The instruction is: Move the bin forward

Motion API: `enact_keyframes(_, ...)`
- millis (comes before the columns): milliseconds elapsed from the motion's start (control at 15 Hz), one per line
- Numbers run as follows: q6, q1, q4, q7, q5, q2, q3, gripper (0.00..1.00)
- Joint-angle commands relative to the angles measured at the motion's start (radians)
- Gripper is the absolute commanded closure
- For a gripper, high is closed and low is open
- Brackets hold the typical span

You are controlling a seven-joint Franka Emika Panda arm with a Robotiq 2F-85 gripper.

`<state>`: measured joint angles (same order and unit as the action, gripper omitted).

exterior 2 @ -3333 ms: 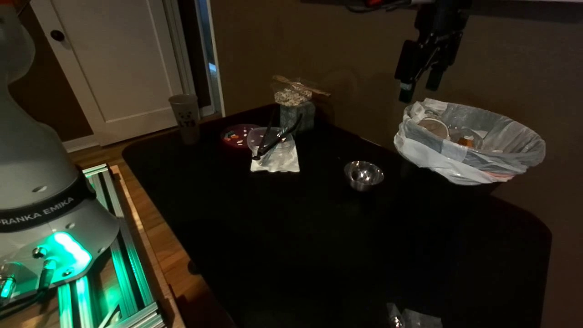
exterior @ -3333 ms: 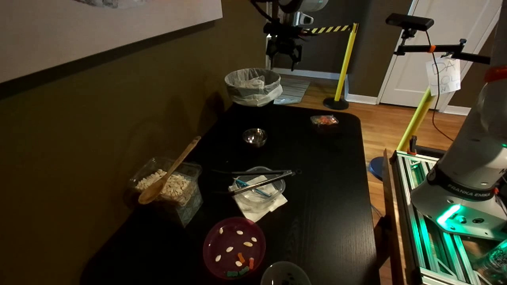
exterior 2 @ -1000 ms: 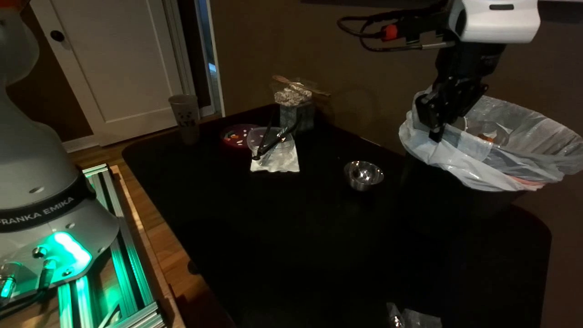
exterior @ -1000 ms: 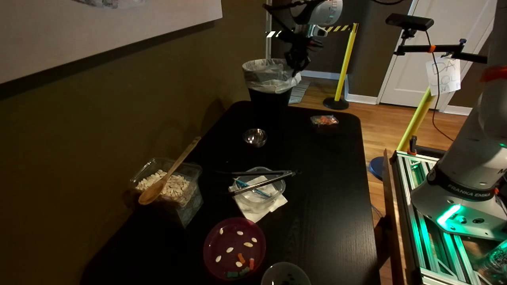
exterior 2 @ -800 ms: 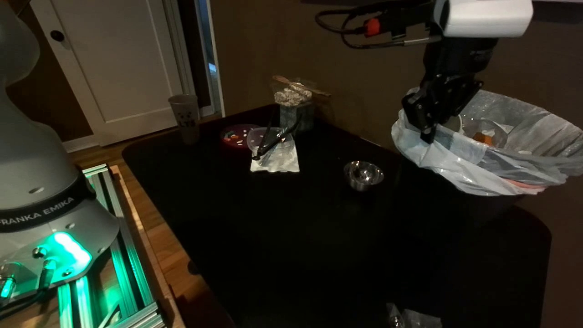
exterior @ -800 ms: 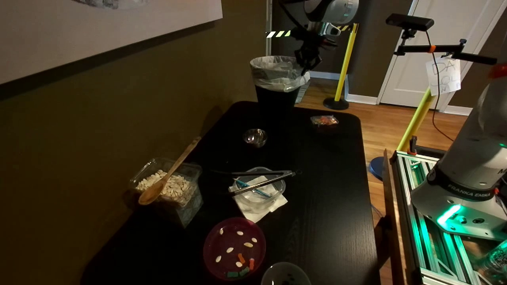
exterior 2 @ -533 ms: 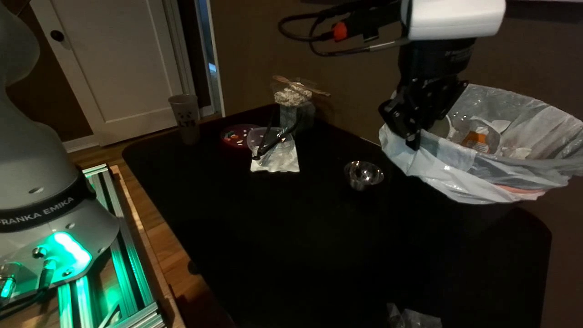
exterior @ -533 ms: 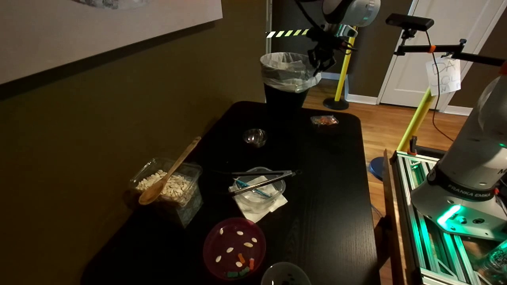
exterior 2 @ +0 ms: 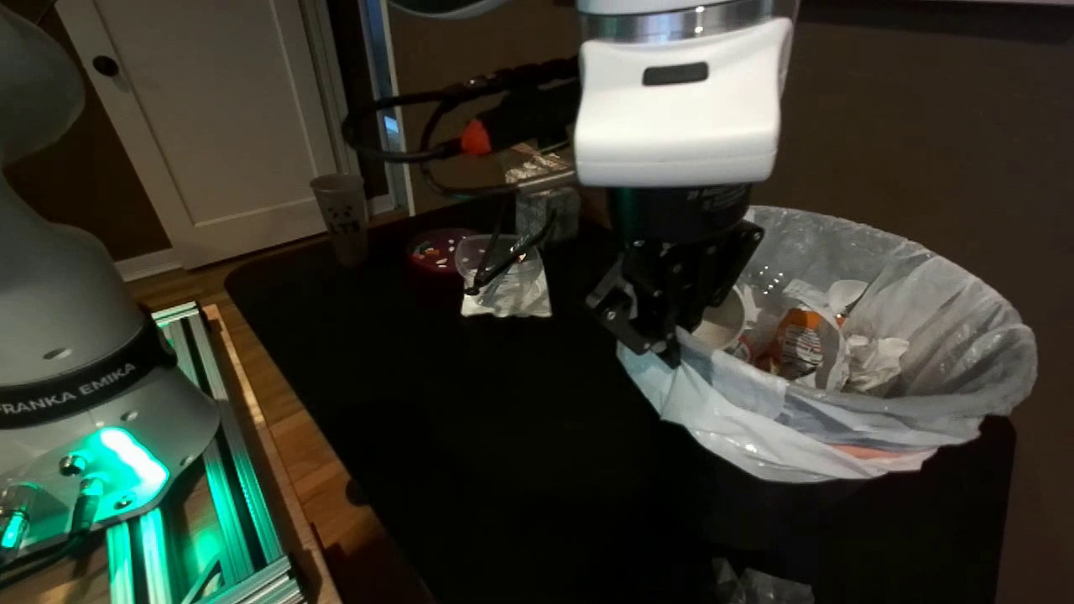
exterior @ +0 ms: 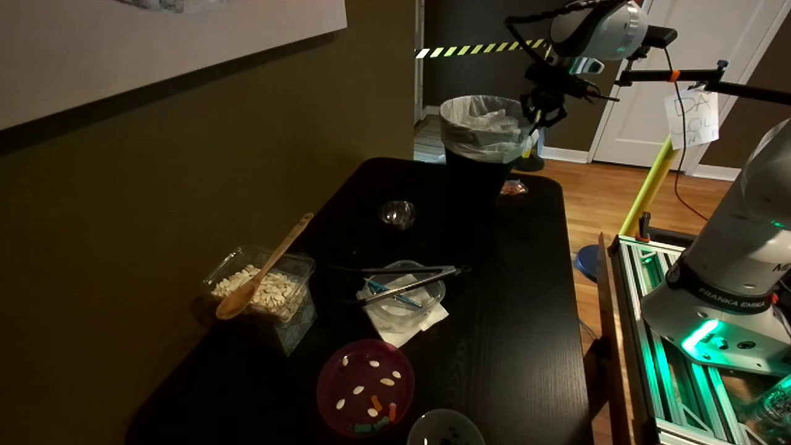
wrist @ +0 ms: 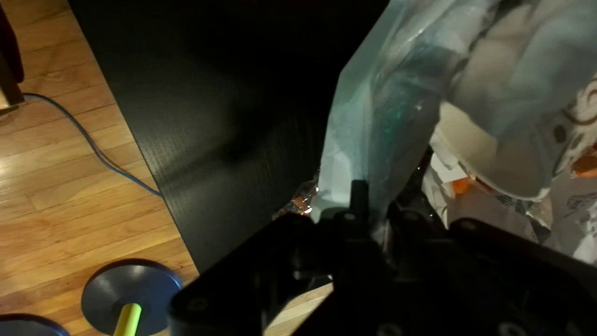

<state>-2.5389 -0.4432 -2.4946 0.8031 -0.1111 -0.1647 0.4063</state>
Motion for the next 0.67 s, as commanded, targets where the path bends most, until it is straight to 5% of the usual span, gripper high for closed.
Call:
enact_keyframes(0, -0.001, -0.024, -0.092, -0.055, -0.064, -0.099, 0.009, 0.98)
enact_keyframes(600, -0.059, -0.081, -0.303, -0.010, -0.060, -0.242, -0.043, 0.98)
